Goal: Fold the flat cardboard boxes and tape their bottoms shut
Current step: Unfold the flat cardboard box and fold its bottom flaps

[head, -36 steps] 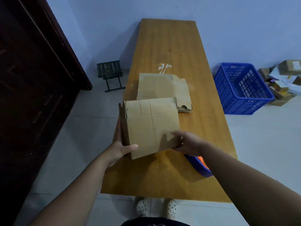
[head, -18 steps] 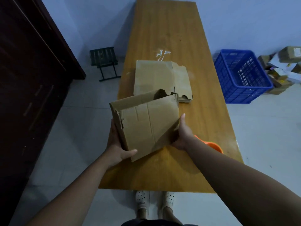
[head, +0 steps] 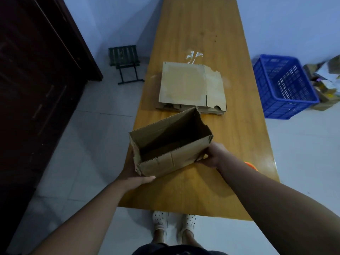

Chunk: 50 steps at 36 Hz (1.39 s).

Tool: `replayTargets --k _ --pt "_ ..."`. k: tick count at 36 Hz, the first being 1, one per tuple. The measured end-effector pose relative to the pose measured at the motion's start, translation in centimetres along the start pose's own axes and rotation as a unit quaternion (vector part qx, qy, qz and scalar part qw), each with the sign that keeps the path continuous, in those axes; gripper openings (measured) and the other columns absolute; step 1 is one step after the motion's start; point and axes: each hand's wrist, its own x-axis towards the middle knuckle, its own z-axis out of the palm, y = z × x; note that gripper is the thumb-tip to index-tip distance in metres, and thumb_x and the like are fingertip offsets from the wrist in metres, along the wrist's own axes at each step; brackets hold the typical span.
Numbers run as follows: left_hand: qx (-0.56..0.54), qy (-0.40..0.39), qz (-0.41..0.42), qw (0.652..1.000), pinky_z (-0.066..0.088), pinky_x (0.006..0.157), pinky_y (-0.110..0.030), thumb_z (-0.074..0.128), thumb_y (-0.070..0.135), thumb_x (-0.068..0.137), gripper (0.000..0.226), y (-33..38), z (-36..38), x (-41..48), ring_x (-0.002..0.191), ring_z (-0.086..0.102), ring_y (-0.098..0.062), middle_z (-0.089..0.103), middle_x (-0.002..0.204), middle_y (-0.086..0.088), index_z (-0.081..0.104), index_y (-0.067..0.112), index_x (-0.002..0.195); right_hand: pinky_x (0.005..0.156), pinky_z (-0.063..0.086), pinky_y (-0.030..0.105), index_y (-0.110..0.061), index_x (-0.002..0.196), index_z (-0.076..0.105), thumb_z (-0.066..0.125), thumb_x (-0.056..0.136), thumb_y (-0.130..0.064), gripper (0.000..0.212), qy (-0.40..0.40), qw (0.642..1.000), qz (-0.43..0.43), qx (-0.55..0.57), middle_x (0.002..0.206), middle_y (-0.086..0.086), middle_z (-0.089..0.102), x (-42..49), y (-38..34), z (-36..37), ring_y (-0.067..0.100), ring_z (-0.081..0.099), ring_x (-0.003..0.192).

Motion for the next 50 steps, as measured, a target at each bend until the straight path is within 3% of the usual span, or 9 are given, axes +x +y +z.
replayTargets --k 5,10,15,20,26,30,35,46,50 --pt "0.013 -0.021 0.035 0.999 0.028 0.114 -0.039 0.085 0.034 0.065 0.118 0.2 -0.8 0.3 0.141 0.026 -0.026 0.023 0.155 -0.008 0.006 0.02 0.152 0.09 0.052 0.049 -0.006 0.106 0.06 0.06 0.091 -0.012 0.016 0.011 0.997 -0.011 -0.07 0.123 0.019 0.058 -1.4 -1.3 -0.3 0.038 0.058 0.109" --pt "0.037 -0.025 0.061 0.997 0.023 0.114 -0.034 0.08 0.019 0.074 0.111 1.3 -1.5 0.5 0.144 0.02 -0.027 0.017 0.157 -0.01 0.0 0.017 0.151 0.104 0.042 0.047 -0.017 0.118 0.057 0.051 0.091 -0.054 0.046 -0.056 0.985 -0.127 -0.101 0.121 0.009 0.061 -3.1 -3.0 -0.1 0.03 0.056 0.116" --pt "0.053 -0.037 0.108 0.992 0.027 0.112 -0.036 0.084 0.013 0.069 0.111 2.5 -2.4 0.9 0.141 0.026 -0.025 0.028 0.153 -0.007 0.009 0.017 0.151 0.079 0.042 0.015 -0.035 0.138 0.046 0.051 0.096 -0.041 0.042 -0.039 0.916 -0.333 -0.222 0.124 -0.013 0.05 -4.2 -3.7 0.6 0.003 0.049 0.11" --pt "0.064 -0.049 0.076 0.994 0.027 0.111 -0.035 0.079 0.01 0.075 0.104 4.5 -2.4 1.3 0.141 0.025 -0.027 0.027 0.153 -0.01 0.007 0.014 0.151 0.065 0.047 0.019 -0.027 0.109 0.055 0.054 0.097 -0.024 0.013 0.051 0.861 -0.373 -0.343 0.099 -0.01 0.054 -3.9 -3.8 1.2 0.006 0.055 0.09" --pt "0.17 -0.082 0.027 0.982 0.038 0.088 -0.025 0.057 0.005 0.093 0.046 7.2 -3.4 -0.1 0.128 0.043 -0.028 0.049 0.131 -0.013 0.041 0.008 0.136 0.085 0.051 0.037 -0.024 0.105 0.061 0.047 0.099 -0.021 0.016 0.134 0.806 -0.378 -0.436 0.108 0.003 0.058 -2.6 -3.9 1.4 0.021 0.055 0.099" --pt "-0.037 -0.051 0.06 0.996 0.043 0.095 -0.036 0.049 0.001 0.096 0.043 7.5 -5.2 0.0 0.12 0.05 -0.03 0.053 0.12 -0.005 0.041 0.013 0.136 0.085 0.053 0.042 -0.028 0.111 0.059 0.046 0.1 -0.03 0.017 0.152 0.787 -0.354 -0.482 0.11 0.002 0.053 -2.6 -3.8 1.6 0.023 0.056 0.099" --pt "-0.305 0.089 0.073 0.945 0.043 0.101 -0.046 0.041 0.032 0.101 0.027 9.1 -5.8 -0.1 0.115 0.054 -0.024 0.057 0.124 -0.001 0.06 0.024 0.118 0.079 0.054 0.043 -0.027 0.112 0.058 0.045 0.099 -0.039 0.022 0.182 0.756 -0.334 -0.533 0.107 0.002 0.055 -3.3 -4.0 1.8 0.023 0.057 0.095" --pt "-0.013 0.239 0.155 0.958 0.044 0.078 -0.019 0.05 0.011 0.098 0.041 9.8 -2.9 -1.9 0.117 0.055 -0.024 0.056 0.133 -0.008 0.048 0.014 0.139 0.067 0.051 0.034 -0.026 0.117 0.055 0.044 0.099 -0.044 0.027 0.216 0.729 -0.331 -0.559 0.088 -0.003 0.057 -3.8 -4.8 2.1 0.019 0.058 0.08" --pt "0.114 0.241 0.134 0.954 0.046 0.091 -0.032 0.057 0.016 0.095 0.051 10.4 -2.6 -2.3 0.12 0.05 -0.028 0.046 0.139 -0.014 0.041 0.013 0.143 0.067 0.052 0.033 -0.027 0.119 0.056 0.047 0.099 -0.043 0.027 0.216 0.739 -0.335 -0.544 0.089 -0.004 0.058 -3.7 -4.8 2.3 0.018 0.059 0.081"
